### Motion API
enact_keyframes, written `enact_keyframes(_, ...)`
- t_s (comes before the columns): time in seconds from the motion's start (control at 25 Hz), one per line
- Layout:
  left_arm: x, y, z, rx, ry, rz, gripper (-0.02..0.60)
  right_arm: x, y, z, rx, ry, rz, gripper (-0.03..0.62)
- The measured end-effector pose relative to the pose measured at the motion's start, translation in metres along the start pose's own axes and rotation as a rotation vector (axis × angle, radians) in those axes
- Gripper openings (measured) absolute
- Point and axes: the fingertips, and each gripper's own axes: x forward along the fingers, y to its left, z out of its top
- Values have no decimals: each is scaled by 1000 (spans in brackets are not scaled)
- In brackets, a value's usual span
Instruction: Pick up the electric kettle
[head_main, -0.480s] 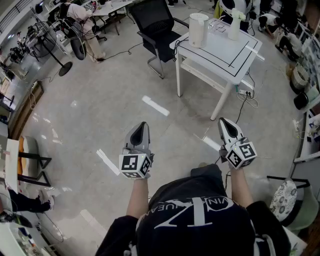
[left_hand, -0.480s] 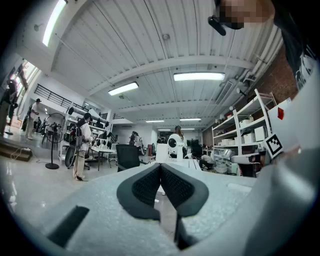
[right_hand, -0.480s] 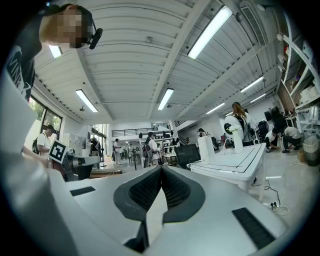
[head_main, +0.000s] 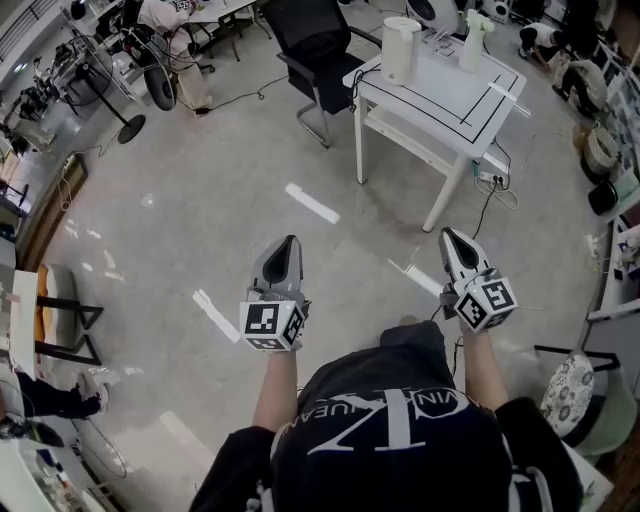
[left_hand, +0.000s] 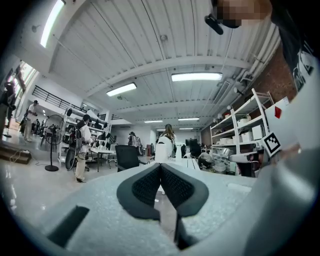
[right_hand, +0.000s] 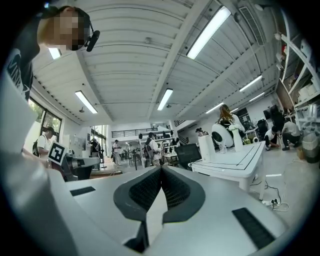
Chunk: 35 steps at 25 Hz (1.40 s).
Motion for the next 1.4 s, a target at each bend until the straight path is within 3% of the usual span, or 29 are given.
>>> enact_keyframes(0.32, -4, 6, -8, -52, 9, -9, 9, -6, 13, 3, 44, -38, -8, 0)
enact_keyframes(0.48, 20, -8, -14, -61, 29, -55, 9, -12, 0, 17, 63, -82, 5, 144)
enact_keyframes(0.68, 62, -15, -28, -57, 67, -101, 9, 3, -38, 16, 83, -87, -30, 195)
enact_keyframes(1.4, 274, 19, -26, -75, 110, -105, 9, 153, -192, 24, 168, -33, -28, 207)
